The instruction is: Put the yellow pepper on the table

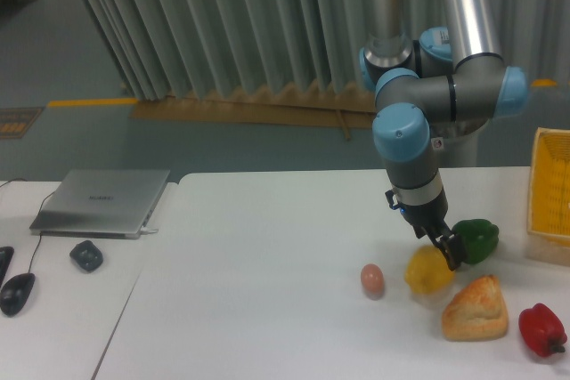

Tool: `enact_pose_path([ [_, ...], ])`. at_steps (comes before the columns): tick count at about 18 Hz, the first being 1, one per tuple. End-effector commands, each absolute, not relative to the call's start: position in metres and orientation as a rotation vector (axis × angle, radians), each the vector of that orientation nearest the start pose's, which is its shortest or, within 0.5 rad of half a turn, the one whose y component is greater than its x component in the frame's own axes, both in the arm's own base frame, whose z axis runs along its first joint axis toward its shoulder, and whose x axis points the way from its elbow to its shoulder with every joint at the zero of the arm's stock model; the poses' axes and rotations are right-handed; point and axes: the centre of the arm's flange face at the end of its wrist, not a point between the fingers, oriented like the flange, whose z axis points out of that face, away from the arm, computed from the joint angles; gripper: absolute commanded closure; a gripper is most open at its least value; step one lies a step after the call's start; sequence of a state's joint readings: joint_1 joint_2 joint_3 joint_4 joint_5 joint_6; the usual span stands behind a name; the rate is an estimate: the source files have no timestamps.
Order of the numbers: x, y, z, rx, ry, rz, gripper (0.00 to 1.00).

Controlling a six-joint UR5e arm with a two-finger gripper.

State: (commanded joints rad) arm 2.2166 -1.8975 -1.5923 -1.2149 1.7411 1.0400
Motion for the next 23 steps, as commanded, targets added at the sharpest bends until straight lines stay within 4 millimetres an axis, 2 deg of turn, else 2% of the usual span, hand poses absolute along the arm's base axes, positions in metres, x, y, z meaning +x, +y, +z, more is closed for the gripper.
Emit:
enact_pose_path([
  [5, -0.274, 0.552, 0.36, -3.159, 0.616, 0.242, 0.0],
  [9, -0.288, 0.543, 0.378, -3.153, 0.582, 0.265, 0.0],
  [13, -0.314, 0.513, 0.406, -3.136, 0.753, 0.226, 0.0],
  [14, -0.319, 0.508, 0.409, -3.116, 0.811, 0.203, 0.0],
  [19, -0.335, 0.492, 0.414, -3.099, 0.79, 0.145, 0.0],
  [21, -0.348, 0.477, 0.419, -3.067, 0.81, 0.08, 0.0],
  [23, -0.366, 0.456, 0.422, -3.008, 0.934, 0.013, 0.0],
])
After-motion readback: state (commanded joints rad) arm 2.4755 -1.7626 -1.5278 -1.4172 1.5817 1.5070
